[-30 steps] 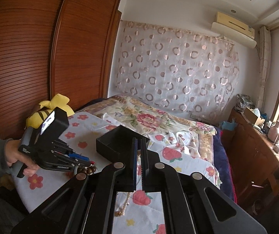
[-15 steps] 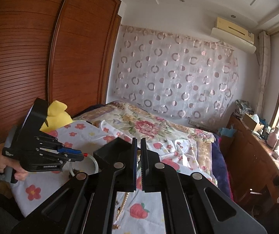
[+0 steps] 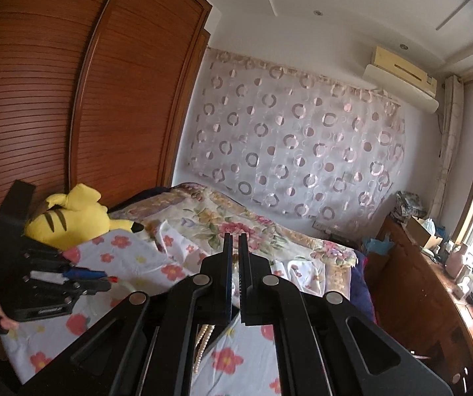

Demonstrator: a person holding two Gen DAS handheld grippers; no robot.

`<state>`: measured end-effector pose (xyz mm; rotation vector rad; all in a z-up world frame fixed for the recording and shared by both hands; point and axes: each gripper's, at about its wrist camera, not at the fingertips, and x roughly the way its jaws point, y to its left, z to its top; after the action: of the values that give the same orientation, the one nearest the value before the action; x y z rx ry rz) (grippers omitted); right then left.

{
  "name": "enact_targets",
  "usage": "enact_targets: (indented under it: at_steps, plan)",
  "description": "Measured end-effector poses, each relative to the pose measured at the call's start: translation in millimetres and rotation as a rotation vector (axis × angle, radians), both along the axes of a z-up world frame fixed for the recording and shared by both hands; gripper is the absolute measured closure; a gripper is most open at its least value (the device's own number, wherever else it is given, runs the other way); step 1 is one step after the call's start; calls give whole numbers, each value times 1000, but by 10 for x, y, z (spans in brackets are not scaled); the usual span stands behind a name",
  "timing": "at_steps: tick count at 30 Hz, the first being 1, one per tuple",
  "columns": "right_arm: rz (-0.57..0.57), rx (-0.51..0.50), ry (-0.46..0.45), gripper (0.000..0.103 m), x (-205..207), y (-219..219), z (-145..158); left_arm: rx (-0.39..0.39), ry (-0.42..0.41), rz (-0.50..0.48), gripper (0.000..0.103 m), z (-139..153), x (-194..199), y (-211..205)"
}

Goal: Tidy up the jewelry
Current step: 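Lower the bangle into the black box with the left gripper while the right gripper drops the necklace in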

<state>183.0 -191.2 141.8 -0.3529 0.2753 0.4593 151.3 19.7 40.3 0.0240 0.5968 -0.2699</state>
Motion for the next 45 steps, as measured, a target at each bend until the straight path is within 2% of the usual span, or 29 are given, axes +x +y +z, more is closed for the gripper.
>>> enact_targets:
  at_steps: [6, 9, 11, 18, 23, 26, 28, 35, 45]
  plan:
    - [-19, -18, 10, 99, 346, 215, 71, -3, -18, 29, 94, 54, 75, 83]
    - [-34, -34, 47, 99, 506, 302, -43, -3, -22, 41, 94, 62, 122, 120]
    - [-37, -41, 80, 99, 580, 321, -184, 10, -26, 46, 94, 60, 159, 125]
    - [-33, -46, 265, 99, 824, 303, -973, 20, -20, 52, 94, 33, 278, 140]
    - [-40, -16, 350, 97, 911, 265, -1319, 21, -10, 49, 94, -16, 494, 48]
    - [-35, 15, 379, 94, 903, 213, -1421, 18, 8, 48, 94, -101, 619, -32]
    - [-33, 15, 378, 86, 874, 185, -1448, 16, 24, 47, 94, -188, 709, -90]
    - [-27, 31, 379, 85, 718, 36, -1493, 31, 64, 41, 94, -402, 903, -283]
    - [-10, 32, 415, 85, 373, -139, -1780, 47, 103, 36, 93, -605, 992, -415]
